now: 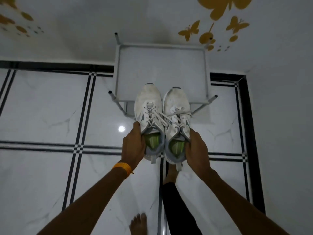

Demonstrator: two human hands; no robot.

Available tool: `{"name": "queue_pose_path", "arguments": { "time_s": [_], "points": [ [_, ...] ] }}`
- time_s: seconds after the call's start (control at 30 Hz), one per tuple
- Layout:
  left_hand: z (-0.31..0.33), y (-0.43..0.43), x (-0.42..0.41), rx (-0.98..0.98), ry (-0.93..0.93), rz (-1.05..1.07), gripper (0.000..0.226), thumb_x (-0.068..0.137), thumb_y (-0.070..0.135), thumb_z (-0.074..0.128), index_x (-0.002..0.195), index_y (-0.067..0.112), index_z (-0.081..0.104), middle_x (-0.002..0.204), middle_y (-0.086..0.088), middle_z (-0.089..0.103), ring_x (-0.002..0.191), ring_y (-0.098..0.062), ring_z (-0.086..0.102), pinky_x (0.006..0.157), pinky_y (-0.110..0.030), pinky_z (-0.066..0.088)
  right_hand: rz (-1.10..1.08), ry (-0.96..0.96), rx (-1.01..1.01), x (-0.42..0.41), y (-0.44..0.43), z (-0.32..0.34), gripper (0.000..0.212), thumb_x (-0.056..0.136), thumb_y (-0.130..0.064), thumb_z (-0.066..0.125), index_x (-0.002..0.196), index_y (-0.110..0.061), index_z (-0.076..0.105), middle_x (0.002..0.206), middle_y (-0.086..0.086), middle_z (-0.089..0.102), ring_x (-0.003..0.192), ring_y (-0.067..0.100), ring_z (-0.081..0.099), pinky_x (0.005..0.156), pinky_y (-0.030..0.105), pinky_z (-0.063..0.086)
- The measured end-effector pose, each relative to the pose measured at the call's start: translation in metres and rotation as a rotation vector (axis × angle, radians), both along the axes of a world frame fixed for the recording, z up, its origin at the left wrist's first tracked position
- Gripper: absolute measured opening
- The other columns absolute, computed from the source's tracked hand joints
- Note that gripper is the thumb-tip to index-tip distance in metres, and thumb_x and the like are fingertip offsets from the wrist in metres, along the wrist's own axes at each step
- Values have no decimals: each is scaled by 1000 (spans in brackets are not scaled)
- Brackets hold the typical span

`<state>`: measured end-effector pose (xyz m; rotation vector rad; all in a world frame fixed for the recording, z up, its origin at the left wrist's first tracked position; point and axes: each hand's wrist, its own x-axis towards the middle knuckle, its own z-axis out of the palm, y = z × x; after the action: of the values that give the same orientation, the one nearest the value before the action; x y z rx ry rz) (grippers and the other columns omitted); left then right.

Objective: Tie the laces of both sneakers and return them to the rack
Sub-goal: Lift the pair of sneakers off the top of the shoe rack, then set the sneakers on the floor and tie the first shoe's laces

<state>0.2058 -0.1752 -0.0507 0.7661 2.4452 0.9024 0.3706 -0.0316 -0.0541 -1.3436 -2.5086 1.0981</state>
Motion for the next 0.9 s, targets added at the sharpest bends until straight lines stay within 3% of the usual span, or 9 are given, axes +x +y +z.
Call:
{"name": "queue_pose_path", "arguments": {
  "time_s": [0.23, 0.57, 0.67, 0.77, 0.83, 0.9],
  "points": [
    [-90, -90, 74, -36, -82, -27, 39, 98, 29, 47, 132, 12, 42, 107, -8, 68, 89, -21, 67, 84, -38, 59, -24, -63, -89, 79, -88, -96, 33, 97, -8, 46, 130, -7, 51, 122, 10, 61, 113, 24, 58, 98, 34, 47],
    [-334, -105, 116, -24, -91, -81, 39, 99, 24, 44, 133, 6, 42, 109, -11, 68, 93, -27, 67, 82, -31, 51, 13, -143, -58, 120, -102, -336, 29, 98, -15, 45, 125, -10, 53, 119, 10, 62, 107, 26, 60, 95, 41, 50],
    [-393, -105, 114, 7, -44, -95, 37, 99, 21, 44, 132, 5, 43, 109, -13, 68, 92, -29, 67, 83, -35, 54, 57, -124, 13, 117, -92, -388, 28, 95, -8, 44, 122, -6, 53, 112, 12, 62, 100, 28, 61, 84, 39, 52],
    [-426, -101, 111, 60, 3, -86, 32, 98, 18, 44, 128, 5, 44, 103, -12, 68, 82, -23, 64, 78, -39, 57, 82, -84, 36, 119, -85, -418, 17, 93, -1, 44, 105, -4, 55, 96, 10, 59, 88, 28, 60, 71, 31, 43],
    [-435, -98, 109, 112, 38, -97, 36, 99, 21, 45, 132, 8, 43, 100, -5, 67, 79, -16, 60, 73, -30, 53, 103, -73, 50, 119, -81, -425, 9, 93, -4, 45, 95, -9, 53, 91, 9, 58, 83, 28, 59, 68, 30, 40],
    [-433, -98, 107, 116, 55, -121, 36, 98, 37, 44, 128, 16, 46, 87, 6, 65, 69, -7, 58, 63, -18, 47, 148, -175, 167, 117, -77, -417, 9, 94, -18, 49, 97, -11, 53, 99, 8, 56, 84, 29, 60, 65, 32, 41]
  ]
}}
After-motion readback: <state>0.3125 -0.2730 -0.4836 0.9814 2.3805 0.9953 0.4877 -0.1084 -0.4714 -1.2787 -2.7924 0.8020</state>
